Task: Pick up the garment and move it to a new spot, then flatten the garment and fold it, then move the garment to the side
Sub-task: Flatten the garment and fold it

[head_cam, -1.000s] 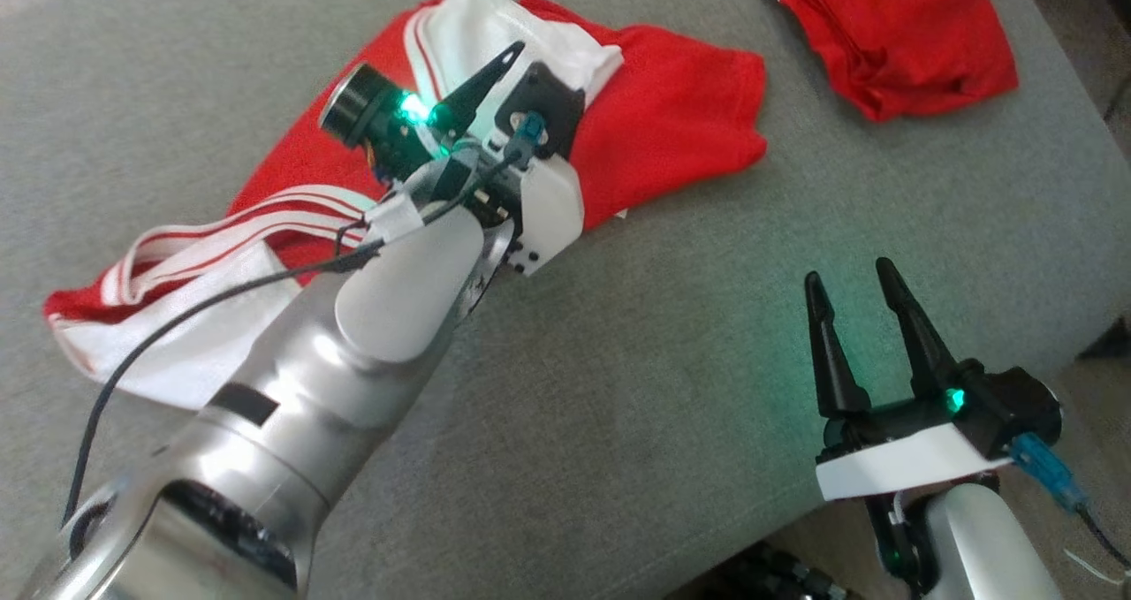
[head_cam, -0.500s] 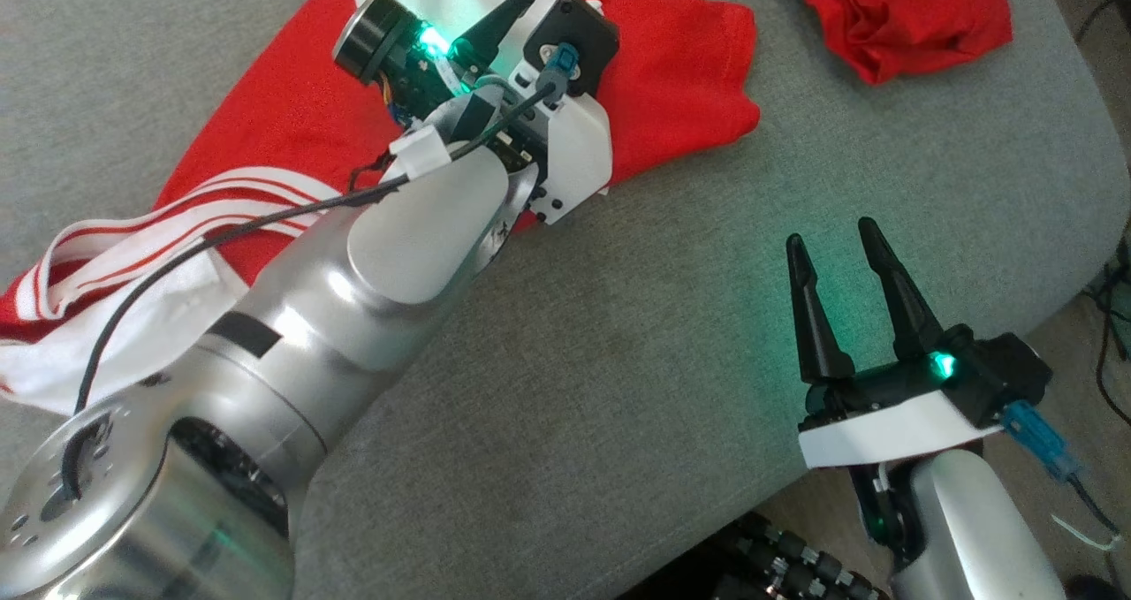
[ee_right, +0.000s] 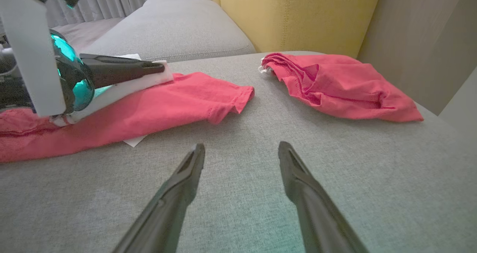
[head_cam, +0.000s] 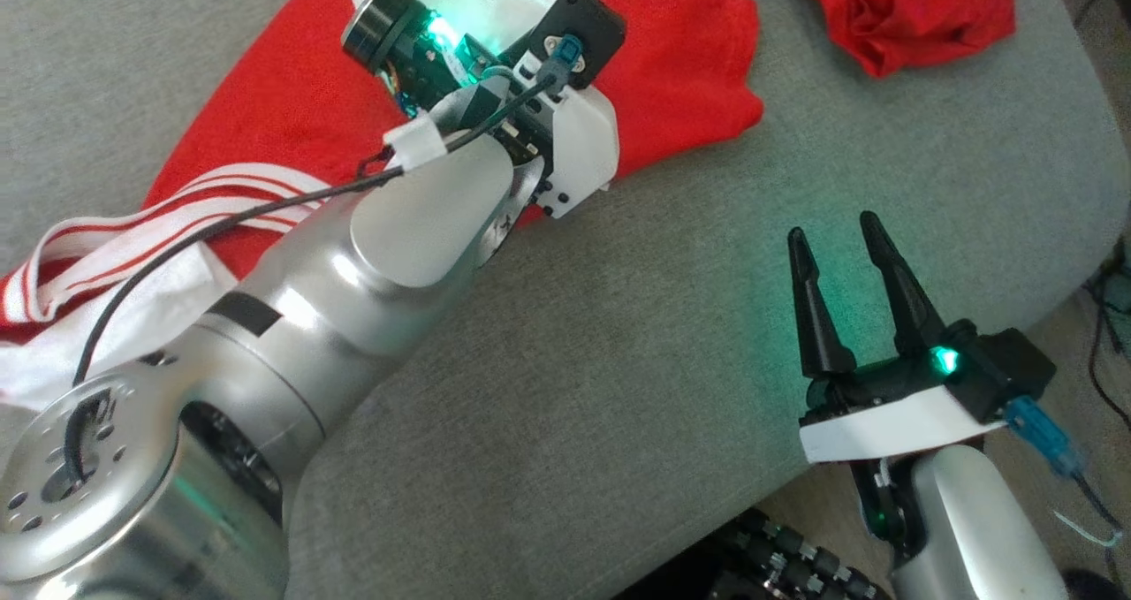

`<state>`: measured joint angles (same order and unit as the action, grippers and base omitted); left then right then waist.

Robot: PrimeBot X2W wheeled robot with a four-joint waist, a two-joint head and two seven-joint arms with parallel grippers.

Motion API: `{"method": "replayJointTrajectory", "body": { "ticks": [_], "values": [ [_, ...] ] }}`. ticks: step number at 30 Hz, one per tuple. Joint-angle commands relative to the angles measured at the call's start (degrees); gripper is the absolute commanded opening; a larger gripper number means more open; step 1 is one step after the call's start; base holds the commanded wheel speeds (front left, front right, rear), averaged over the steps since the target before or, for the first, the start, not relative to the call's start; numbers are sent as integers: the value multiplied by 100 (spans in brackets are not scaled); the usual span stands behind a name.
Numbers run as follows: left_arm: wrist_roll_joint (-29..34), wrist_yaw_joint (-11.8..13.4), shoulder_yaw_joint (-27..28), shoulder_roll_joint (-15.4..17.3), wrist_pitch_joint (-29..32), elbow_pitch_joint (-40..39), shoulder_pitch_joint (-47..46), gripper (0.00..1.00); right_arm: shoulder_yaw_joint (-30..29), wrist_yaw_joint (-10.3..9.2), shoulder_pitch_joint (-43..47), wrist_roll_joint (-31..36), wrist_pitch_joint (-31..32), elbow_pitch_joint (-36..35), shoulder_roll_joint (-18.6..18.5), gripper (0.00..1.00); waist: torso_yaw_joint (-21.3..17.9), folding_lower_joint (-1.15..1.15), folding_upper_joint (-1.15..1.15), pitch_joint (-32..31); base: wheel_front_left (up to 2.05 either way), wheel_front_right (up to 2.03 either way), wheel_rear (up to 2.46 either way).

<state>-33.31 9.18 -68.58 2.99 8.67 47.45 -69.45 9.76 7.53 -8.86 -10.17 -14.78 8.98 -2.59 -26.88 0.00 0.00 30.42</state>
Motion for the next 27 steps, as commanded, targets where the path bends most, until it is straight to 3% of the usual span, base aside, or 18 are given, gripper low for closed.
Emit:
{"method": "replayJointTrajectory", "body": {
  "ticks": [1, 9, 14, 20, 27],
  "values": [
    [-22, 60, 84, -11, -108, -181, -347, 0, 59, -4, -52, -12, -22, -182, -30, 100, 59, 0, 0, -42, 0, 0, 0],
    [-152, 156, 116, -3, -1015, -543, -682, 0, -246, -4, -22, 170, -22, -446, -223, 100, 715, 0, 0, -580, 0, 0, 0],
    [-187, 116, 285, 354, -1211, -883, -866, 0, -545, -4, -198, -147, -22, -272, -616, 100, 1195, 0, 0, -964, 0, 0, 0],
    [-350, 209, 468, 894, -986, -1465, -827, 0, -584, -4, -931, -714, -22, 859, -1274, 100, 1615, 0, 0, -1148, 0, 0, 0],
    [-289, 453, 493, 1288, -752, -2122, -851, 0, 154, -4, -2099, -1755, 323, 2334, -1899, 100, 1936, 0, 0, -994, 0, 0, 0]
  ]
}}
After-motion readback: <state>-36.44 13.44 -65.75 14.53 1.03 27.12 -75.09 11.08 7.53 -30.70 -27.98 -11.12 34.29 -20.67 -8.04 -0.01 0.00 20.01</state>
